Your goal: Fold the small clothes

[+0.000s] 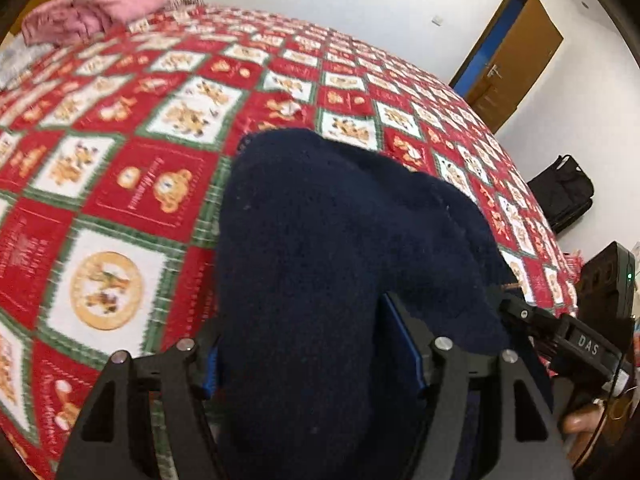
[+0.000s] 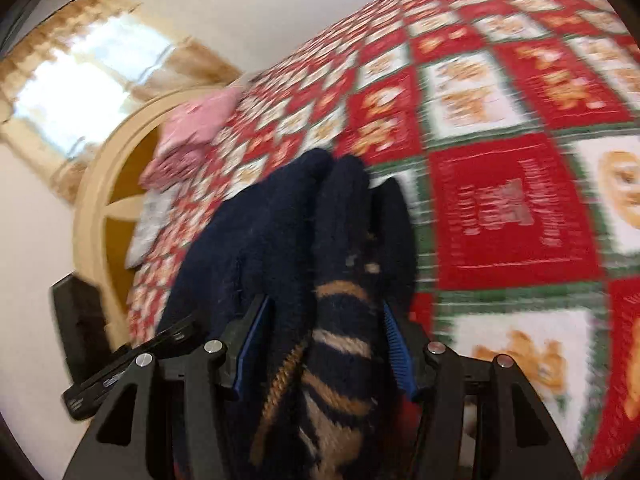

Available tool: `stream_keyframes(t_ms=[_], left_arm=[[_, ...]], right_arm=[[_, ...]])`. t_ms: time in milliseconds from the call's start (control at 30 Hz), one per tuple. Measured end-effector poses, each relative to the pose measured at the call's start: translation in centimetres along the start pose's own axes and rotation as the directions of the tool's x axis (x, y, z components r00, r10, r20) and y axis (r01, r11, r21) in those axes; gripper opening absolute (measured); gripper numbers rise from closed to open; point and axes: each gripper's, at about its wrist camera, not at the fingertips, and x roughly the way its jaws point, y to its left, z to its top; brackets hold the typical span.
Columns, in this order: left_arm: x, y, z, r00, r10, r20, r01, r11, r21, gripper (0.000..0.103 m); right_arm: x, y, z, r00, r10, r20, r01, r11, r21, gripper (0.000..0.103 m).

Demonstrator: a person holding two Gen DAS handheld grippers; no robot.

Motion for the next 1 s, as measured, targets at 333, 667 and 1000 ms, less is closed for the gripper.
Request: stream_keyframes(t_ms=[333,667,1000], left_arm=[[-2.7,-2.2,-0.6,0.986,0.094,0.139,-0.107,0.99,0.092,0.038],[-2.1,-0.6,2.4,0.954,0.237,0.183,-0.264,0.954,0.142,0.041],[-1.3,0.7,1.0,0.893,0.389,0.227,-0.427,0.891,0.154,0.082]], right_arm=[[-1.4,7.8,-0.3,0.994,0.072,0.081,-0.043,0.947,-0.32,0.03],[4.9,6.4,1.9,0.984,-0.139,0.107,0.166,0.935,-0.313,0.032],[-2.4,9.5,-1.8,0.945,-0.138,0.295,0.238,0.911,-0.336,0.034]])
